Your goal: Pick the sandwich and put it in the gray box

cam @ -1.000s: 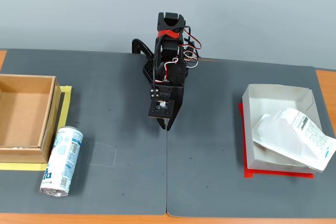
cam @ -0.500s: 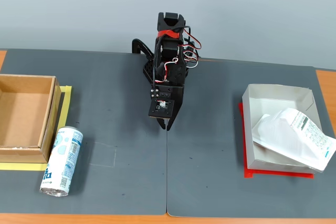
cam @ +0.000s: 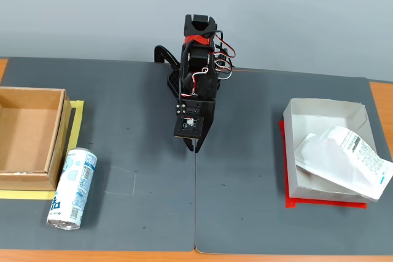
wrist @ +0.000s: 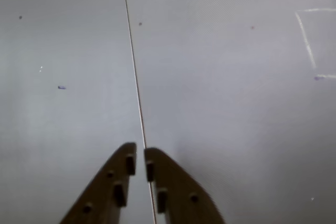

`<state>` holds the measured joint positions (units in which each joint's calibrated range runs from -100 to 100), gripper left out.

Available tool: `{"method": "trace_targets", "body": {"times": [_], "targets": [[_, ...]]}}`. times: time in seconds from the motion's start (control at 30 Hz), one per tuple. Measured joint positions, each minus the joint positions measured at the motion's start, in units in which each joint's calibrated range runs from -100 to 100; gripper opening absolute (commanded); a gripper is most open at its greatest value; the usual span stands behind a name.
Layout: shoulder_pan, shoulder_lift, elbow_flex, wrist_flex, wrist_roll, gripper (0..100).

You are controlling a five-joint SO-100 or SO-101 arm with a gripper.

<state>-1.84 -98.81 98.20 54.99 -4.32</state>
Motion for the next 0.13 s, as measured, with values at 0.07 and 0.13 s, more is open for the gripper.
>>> {"method": "trace_targets", "body": {"times": [0.07,0.13], "targets": [[0.0,0.0,0.0,0.0,0.0,2],[0.0,0.0,0.0,0.0,0.0,2]]}}
